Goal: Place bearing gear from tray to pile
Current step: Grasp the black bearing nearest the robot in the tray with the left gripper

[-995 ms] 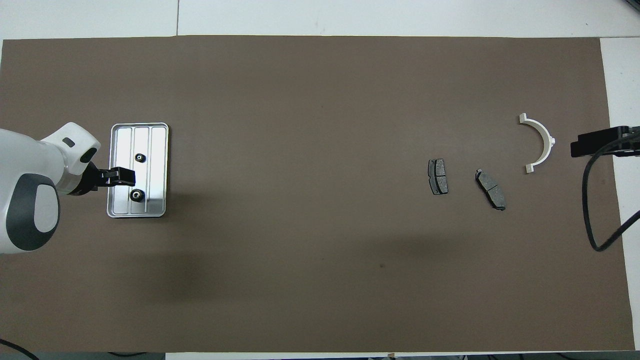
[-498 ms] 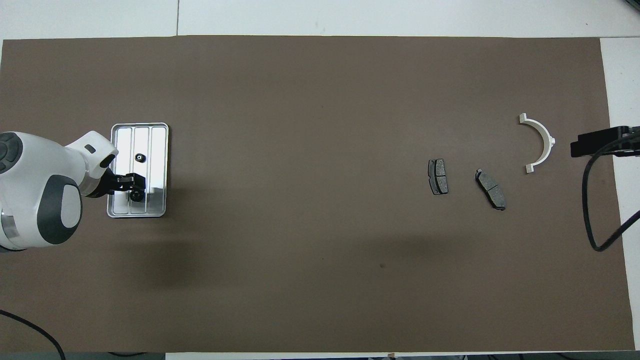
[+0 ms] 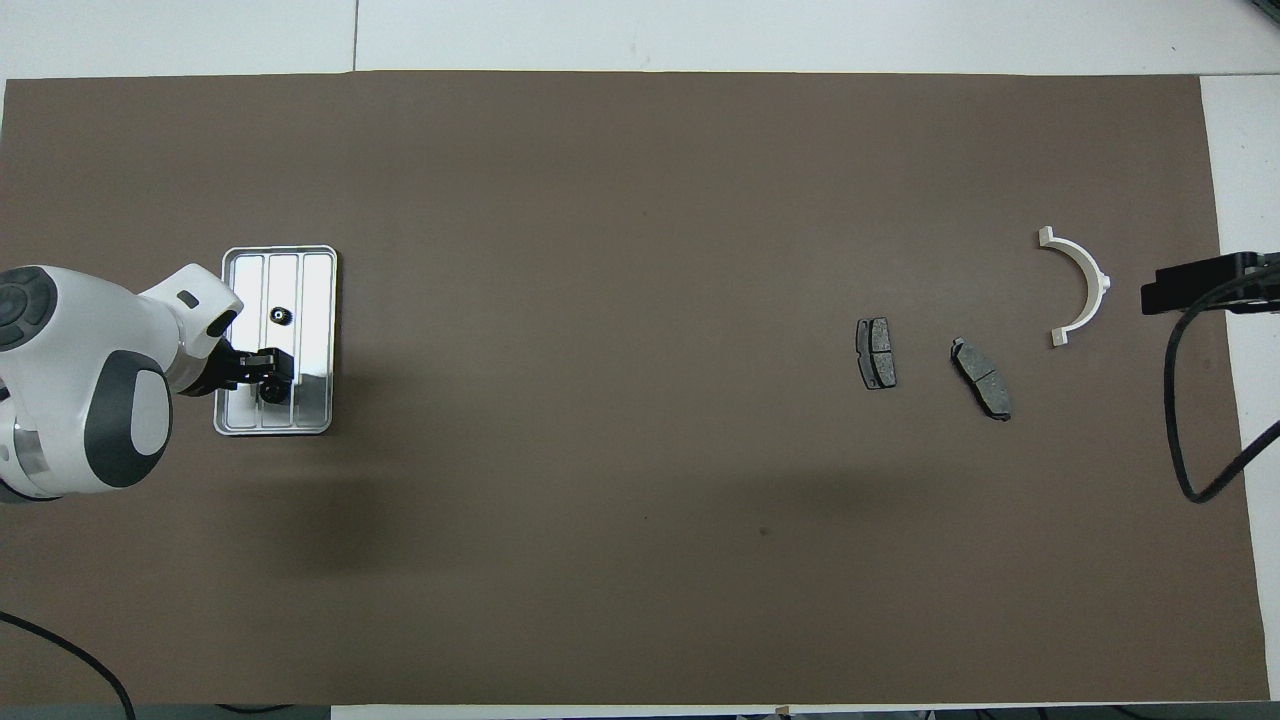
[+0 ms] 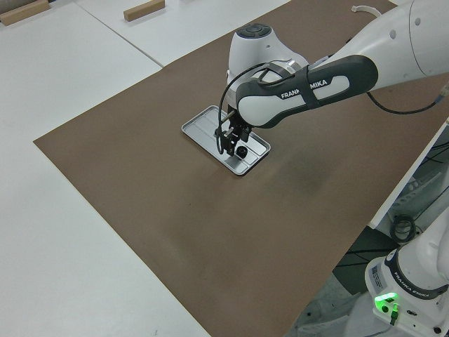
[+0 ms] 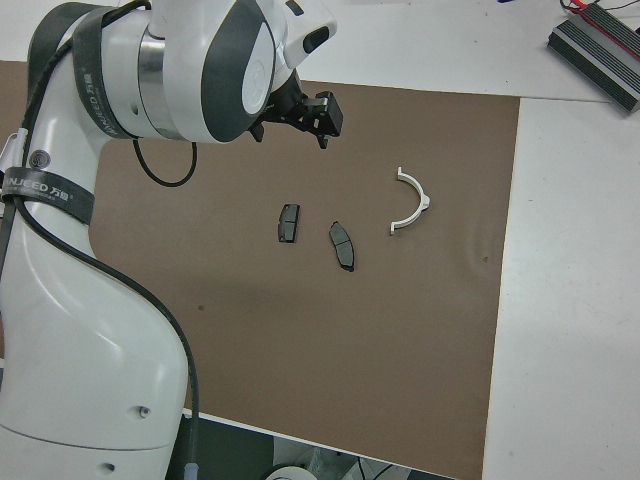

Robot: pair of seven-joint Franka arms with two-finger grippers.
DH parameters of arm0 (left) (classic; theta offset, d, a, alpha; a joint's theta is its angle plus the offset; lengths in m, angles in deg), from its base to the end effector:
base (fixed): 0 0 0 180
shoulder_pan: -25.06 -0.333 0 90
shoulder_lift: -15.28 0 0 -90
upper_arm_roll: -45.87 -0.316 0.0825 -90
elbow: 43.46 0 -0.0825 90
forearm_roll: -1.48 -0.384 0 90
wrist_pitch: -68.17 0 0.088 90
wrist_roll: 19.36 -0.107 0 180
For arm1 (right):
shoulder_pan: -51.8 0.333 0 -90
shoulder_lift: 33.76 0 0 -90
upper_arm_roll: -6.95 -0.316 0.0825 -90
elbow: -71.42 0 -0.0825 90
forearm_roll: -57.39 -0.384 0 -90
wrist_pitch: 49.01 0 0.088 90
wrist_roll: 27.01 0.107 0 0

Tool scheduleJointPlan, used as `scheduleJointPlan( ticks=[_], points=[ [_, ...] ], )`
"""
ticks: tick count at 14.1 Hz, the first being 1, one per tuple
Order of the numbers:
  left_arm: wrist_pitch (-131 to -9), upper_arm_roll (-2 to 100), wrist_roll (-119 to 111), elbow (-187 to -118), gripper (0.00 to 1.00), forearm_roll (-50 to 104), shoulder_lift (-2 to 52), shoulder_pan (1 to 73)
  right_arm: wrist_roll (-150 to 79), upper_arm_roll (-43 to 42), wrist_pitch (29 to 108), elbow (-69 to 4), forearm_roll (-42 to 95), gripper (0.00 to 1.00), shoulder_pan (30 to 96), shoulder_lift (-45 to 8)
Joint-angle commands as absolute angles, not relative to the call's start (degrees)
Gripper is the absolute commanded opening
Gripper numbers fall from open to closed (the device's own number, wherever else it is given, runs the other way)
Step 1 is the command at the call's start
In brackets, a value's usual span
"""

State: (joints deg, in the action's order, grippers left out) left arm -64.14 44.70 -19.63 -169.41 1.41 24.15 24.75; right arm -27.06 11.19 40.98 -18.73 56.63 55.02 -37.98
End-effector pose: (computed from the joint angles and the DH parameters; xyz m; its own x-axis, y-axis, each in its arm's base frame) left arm 0.5438 0.0140 0.3096 0.9988 0.0202 -0.0438 0.0200 -0.9998 -0.0038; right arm 0.5315 -0.0097 0.6632 0.9974 -0.0171 0.0706 -0.0158 -0.9997 -0.0186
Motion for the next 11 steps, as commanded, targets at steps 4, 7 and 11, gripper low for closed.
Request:
scheduleJointPlan(
  ticks=[4, 7, 11],
  points=[
    [-66.7, 44.6, -19.7, -171.5, 0.61, 1.4, 24.0, 25.0, -25.8, 11.2, 41.3, -19.9, 57.3, 1.0, 55.3, -38.9],
    [-67.2, 44.6, -19.6, -171.8, 0.61, 1.4, 24.0, 25.0, -25.8, 11.2, 41.3, -19.9, 57.2, 1.0, 55.3, -38.9],
    [-67.2, 44.6, -19.4, -172.0, 0.54, 1.4, 24.0, 25.1, -25.8, 11.2, 41.0, -19.9, 57.0, 1.0, 55.3, -38.9]
  ],
)
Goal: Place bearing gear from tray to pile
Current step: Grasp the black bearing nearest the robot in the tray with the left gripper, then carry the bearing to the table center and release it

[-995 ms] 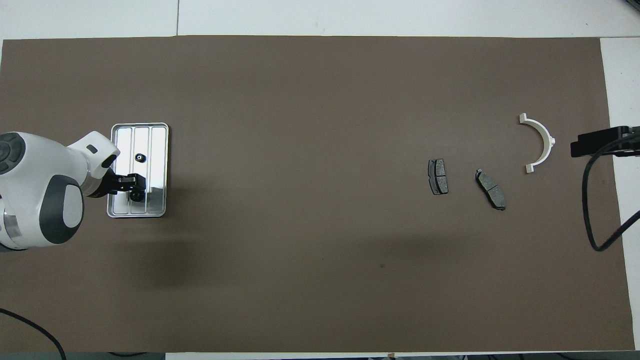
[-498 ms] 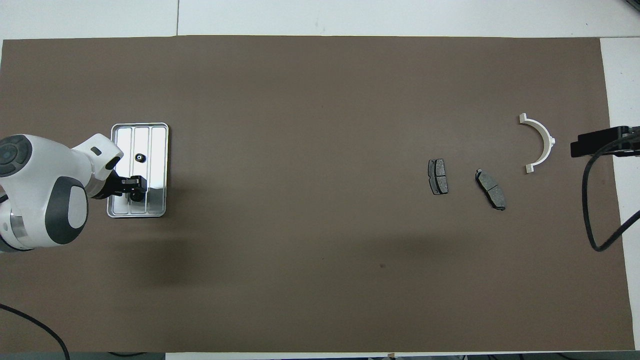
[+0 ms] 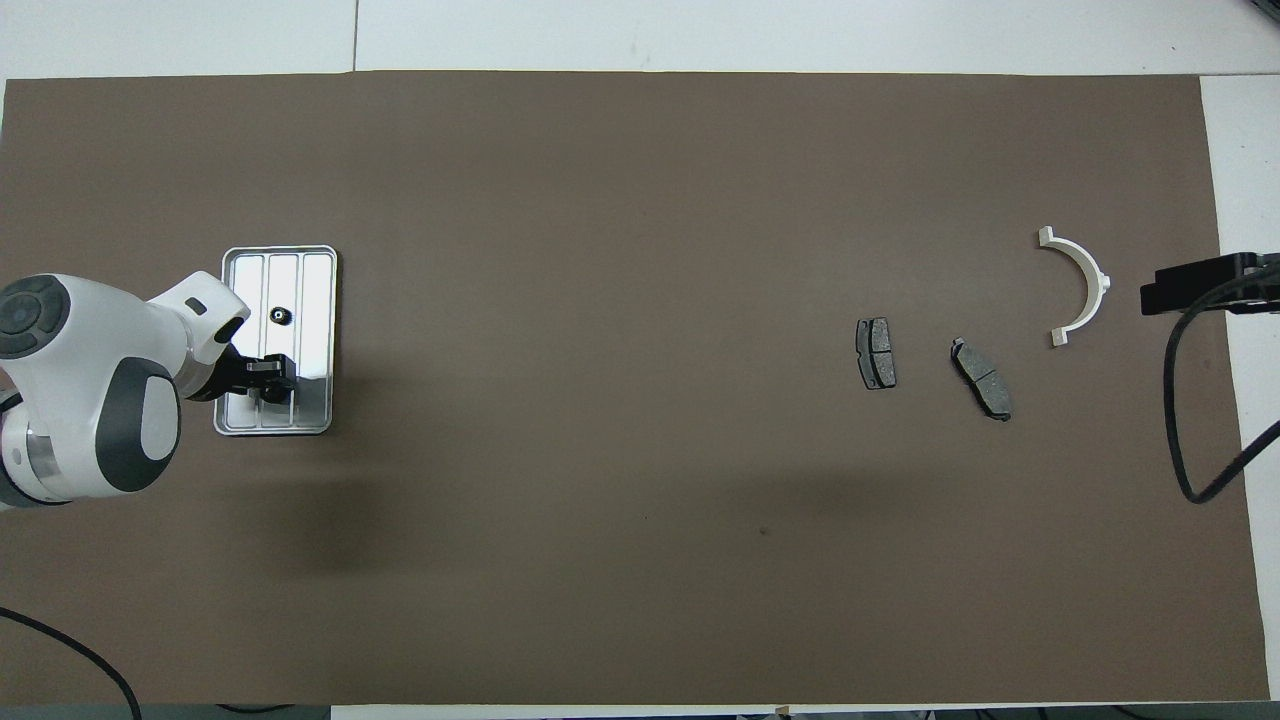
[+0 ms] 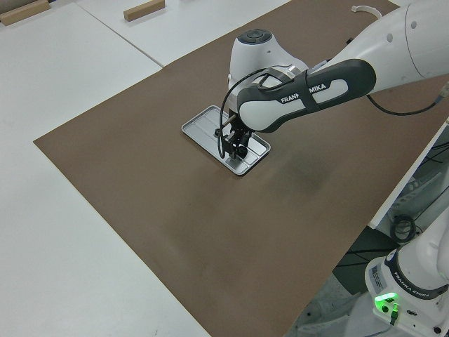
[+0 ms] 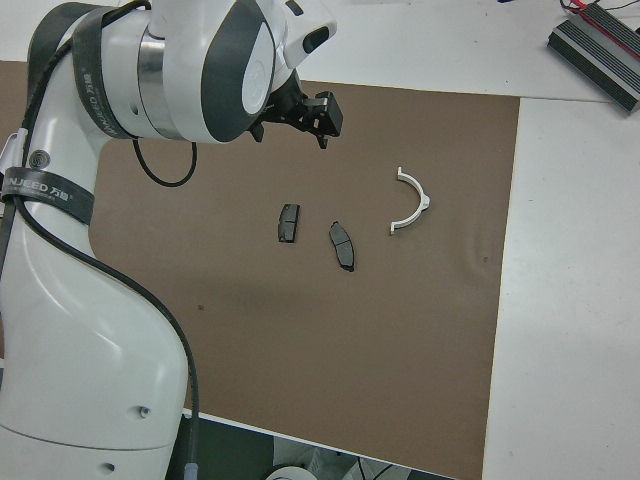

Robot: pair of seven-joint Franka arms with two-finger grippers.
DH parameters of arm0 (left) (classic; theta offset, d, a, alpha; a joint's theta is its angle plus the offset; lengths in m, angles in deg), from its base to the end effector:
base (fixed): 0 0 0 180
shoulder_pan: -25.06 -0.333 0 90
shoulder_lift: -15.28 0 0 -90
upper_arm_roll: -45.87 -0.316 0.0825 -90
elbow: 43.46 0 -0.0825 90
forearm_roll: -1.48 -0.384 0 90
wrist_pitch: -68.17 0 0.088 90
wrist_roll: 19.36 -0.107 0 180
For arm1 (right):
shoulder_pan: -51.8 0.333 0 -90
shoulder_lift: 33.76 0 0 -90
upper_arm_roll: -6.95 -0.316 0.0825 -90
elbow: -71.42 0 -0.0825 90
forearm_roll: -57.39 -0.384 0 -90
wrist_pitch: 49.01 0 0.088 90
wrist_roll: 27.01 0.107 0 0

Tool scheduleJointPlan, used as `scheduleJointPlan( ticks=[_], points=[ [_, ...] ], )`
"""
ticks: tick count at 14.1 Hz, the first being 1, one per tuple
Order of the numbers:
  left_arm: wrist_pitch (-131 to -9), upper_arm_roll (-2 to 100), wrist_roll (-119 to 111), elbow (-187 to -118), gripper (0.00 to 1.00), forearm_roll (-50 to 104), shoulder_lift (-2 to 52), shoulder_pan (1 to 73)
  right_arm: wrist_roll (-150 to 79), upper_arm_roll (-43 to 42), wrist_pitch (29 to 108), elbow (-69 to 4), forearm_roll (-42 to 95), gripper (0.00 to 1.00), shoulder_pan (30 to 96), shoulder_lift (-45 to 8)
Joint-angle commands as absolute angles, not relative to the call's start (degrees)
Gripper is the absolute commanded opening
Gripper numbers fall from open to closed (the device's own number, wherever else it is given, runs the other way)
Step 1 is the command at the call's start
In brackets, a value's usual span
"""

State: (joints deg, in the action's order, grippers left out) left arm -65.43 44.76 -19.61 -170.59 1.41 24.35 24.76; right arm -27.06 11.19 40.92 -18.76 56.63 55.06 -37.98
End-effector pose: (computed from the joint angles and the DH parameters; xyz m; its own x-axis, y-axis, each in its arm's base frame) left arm 0.5395 0.0133 0.3011 0.9988 0.0193 -0.0454 0.0191 -0.9998 -0.0037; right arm 0.5314 -0.0094 0.6628 0.9975 -0.0164 0.0690 -0.0151 -0.9997 -0.0186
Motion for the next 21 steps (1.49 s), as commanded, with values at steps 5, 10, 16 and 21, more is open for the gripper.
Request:
scheduleJointPlan(
  ticks=[5, 10, 16, 21],
  points=[
    [-67.0, 44.6, -17.4, -172.0, 0.13, 1.4, 24.0, 25.6, -25.9, 11.3, 40.9, -19.7, 57.0, 1.0, 55.3, -39.1],
    [-56.0, 44.8, -7.7, -160.6, 0.1, 2.0, 25.0, 29.8, -25.9, 11.3, 40.6, -19.6, 56.9, 1.0, 55.2, -39.8],
    [-48.4, 44.9, 17.7, -146.1, 0.1, 3.4, 29.5, 45.4, -25.9, 11.3, 40.5, -19.6, 56.9, 1.0, 54.7, -39.8],
    [-48.5, 44.6, 31.9, -135.7, 0.1, 3.5, 40.5, 58.3, -25.9, 11.4, 40.5, -19.6, 56.9, 1.0, 54.6, -39.9]
  ],
)
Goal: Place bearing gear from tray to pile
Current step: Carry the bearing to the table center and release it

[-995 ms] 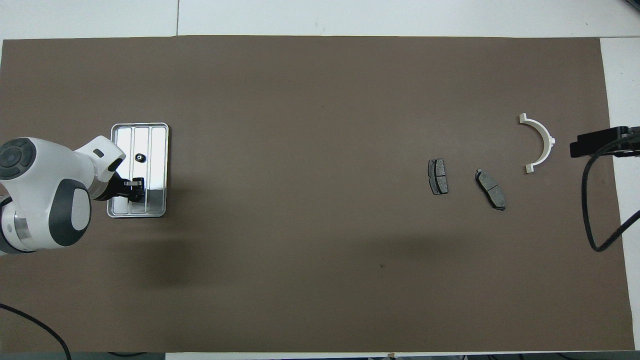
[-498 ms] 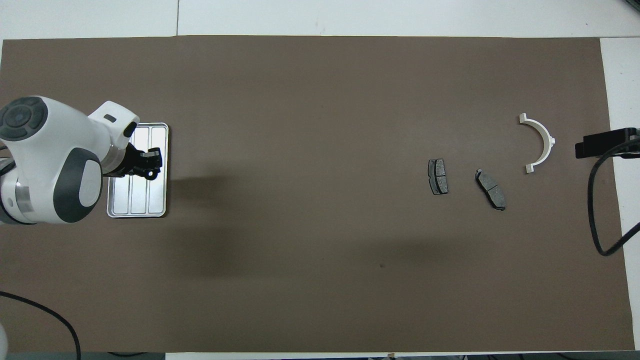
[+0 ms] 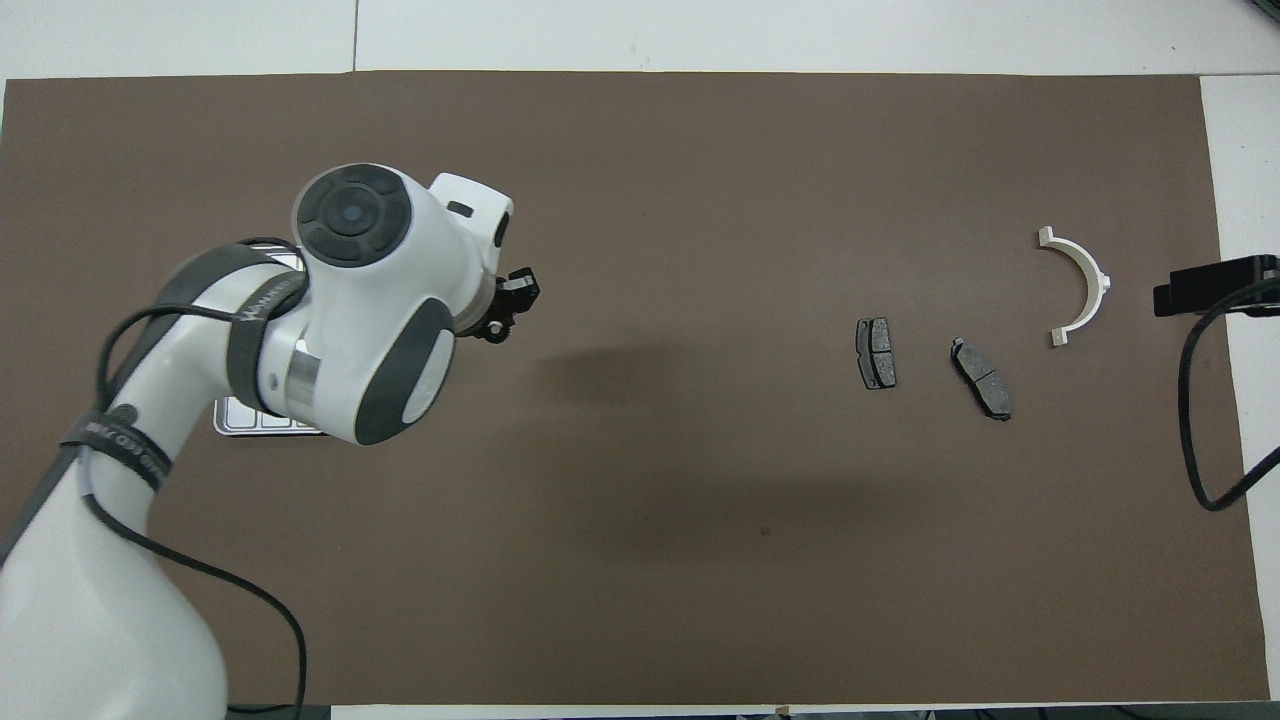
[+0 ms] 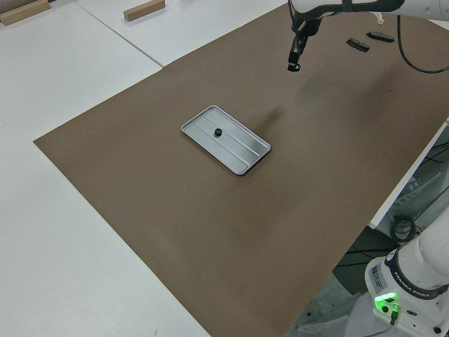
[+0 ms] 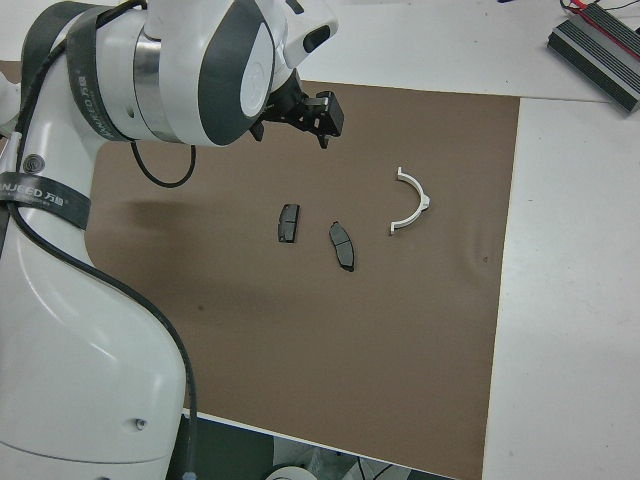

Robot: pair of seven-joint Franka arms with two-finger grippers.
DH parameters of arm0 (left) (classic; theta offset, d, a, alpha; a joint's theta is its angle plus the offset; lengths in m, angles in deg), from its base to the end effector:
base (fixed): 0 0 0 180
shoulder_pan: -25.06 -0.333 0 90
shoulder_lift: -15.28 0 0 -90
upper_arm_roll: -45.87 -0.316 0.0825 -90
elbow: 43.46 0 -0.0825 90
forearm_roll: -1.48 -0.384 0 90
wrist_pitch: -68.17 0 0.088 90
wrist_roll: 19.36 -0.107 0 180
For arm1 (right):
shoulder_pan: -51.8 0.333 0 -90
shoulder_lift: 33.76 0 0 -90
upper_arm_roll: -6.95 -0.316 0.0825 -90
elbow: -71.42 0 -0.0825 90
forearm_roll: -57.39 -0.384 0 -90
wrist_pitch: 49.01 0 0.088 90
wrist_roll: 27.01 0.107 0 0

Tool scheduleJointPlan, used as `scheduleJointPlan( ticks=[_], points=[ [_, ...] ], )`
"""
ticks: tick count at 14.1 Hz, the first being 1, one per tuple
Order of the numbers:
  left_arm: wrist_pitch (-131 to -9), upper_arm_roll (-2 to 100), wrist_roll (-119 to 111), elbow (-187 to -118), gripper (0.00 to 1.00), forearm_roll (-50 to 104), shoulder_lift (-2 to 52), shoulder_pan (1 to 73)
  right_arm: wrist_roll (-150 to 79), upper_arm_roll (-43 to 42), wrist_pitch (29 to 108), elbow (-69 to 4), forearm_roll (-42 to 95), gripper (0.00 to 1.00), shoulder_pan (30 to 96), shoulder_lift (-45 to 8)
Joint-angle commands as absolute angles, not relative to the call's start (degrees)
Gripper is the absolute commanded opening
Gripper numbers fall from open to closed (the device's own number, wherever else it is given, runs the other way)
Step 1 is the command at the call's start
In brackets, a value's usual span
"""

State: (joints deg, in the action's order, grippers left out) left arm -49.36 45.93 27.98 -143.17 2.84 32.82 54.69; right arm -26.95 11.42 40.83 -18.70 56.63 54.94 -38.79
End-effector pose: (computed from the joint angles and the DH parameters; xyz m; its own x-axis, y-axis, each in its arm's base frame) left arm 0.5567 -0.3189 0.4004 0.9495 0.3135 -0.0125 0.3137 -0.9494 0.0180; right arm 0.5265 -0.0130 0.6706 0.9963 -0.0244 0.0825 -0.0228 -0.9995 -0.0201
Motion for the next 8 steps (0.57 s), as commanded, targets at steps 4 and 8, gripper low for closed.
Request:
scheduleJointPlan(
  ticks=[4, 8],
  points=[
    [-54.0, 44.7, 36.6, -135.1, 0.1, 3.6, 44.0, 61.8, -25.9, 11.5, 39.8, -19.6, 56.9, 1.0, 54.7, -40.3],
    [-55.9, 44.7, 37.9, -138.5, 0.1, 3.4, 44.0, 62.6, -26.1, 11.3, 39.3, -19.7, 56.9, 1.0, 54.7, -40.4]
  ],
)
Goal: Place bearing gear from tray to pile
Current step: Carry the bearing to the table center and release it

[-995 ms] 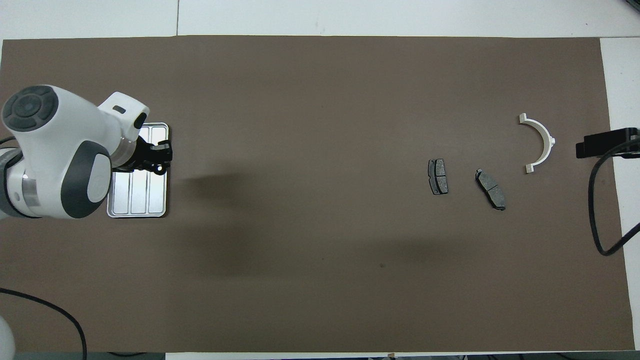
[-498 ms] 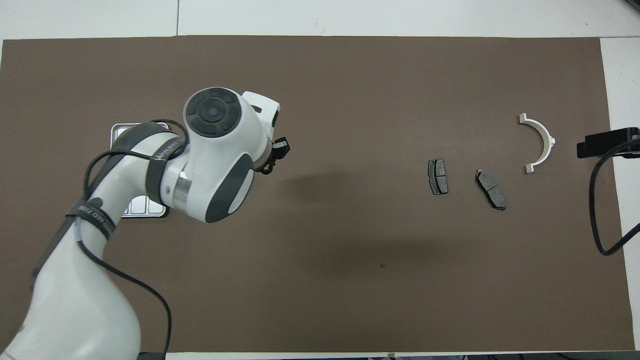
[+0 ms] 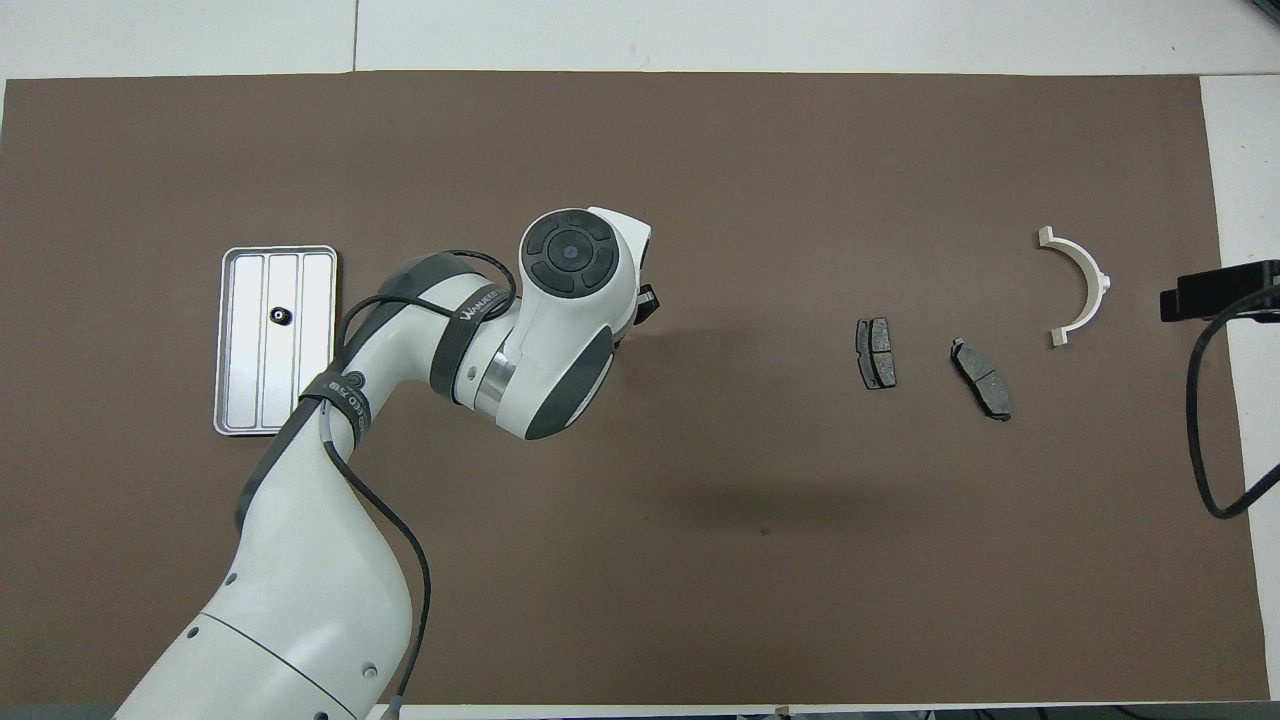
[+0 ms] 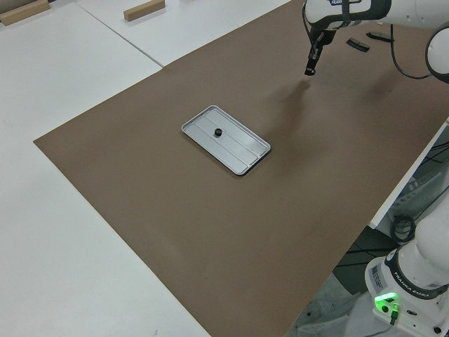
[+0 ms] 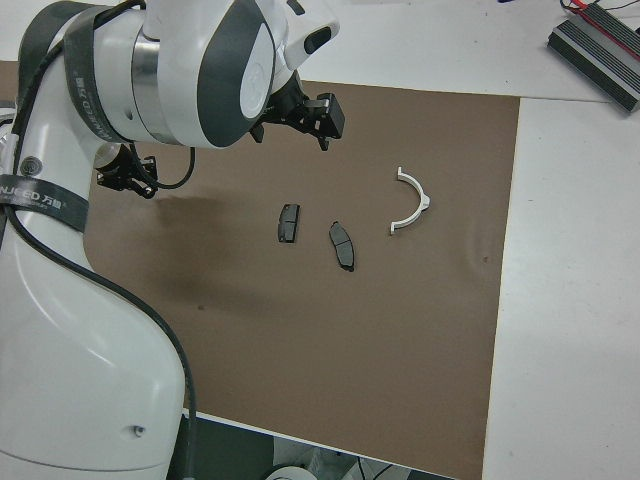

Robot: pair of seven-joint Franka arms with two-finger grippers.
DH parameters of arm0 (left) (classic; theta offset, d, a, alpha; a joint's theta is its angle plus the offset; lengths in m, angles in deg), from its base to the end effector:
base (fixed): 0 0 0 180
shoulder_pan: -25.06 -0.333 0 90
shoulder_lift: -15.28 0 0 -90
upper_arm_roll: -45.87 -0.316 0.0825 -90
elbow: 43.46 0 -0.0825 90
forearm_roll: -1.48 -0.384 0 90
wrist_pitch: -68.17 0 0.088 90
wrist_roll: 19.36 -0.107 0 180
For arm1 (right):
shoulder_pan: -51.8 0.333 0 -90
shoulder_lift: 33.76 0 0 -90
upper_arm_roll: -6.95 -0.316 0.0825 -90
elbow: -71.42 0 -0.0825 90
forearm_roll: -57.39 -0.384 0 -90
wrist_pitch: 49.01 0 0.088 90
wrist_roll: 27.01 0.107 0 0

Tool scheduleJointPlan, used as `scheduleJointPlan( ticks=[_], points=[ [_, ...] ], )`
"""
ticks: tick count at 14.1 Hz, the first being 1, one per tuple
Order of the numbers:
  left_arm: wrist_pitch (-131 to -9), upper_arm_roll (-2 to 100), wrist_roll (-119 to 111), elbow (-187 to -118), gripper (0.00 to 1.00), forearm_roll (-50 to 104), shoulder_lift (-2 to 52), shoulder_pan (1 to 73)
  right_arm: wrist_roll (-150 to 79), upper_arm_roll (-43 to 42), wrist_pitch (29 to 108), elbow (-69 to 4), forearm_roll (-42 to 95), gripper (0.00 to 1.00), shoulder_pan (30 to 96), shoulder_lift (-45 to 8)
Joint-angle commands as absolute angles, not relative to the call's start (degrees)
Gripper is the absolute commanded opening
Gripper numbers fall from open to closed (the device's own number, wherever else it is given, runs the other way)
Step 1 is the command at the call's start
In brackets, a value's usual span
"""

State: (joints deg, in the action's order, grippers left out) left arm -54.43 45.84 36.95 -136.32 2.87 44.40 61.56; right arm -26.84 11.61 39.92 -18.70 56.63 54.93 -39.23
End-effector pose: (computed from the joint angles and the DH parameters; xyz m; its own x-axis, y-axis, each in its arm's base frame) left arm 0.5498 -0.4077 0.3295 0.9362 0.3514 -0.0110 0.3515 -0.9360 0.0202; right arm 0.5223 -0.0150 0.6731 0.9968 -0.0296 0.0743 -0.0281 -0.9994 -0.0212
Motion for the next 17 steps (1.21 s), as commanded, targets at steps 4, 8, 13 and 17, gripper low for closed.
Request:
scheduleJointPlan(
  ticks=[4, 8, 13, 17],
  points=[
    [-59.3, 44.7, 40.1, -140.9, 0.12, 3.4, 44.0, 63.6, -25.4, 11.2, 39.0, -20.6, 56.8, 1.0, 55.4, -40.9],
    [-61.1, 44.7, 40.8, -142.5, 0.16, 3.3, 44.0, 63.7, -25.7, 11.1, 39.1, -21.9, 56.7, 1.0, 55.5, -41.6],
    [-61.1, 44.7, 40.9, -143.0, 0.3, 3.4, 44.0, 63.7, -24.3, 11.0, 40.1, -24.4, 56.7, 1.0, 57.3, -41.2],
    [-54.2, 44.4, 41.7, -141.7, 1.0, 1.4, 42.6, 62.4, -20.9, 11.0, 42.3, -26.9, 56.7, 1.0, 59.4, -40.7]
  ],
)
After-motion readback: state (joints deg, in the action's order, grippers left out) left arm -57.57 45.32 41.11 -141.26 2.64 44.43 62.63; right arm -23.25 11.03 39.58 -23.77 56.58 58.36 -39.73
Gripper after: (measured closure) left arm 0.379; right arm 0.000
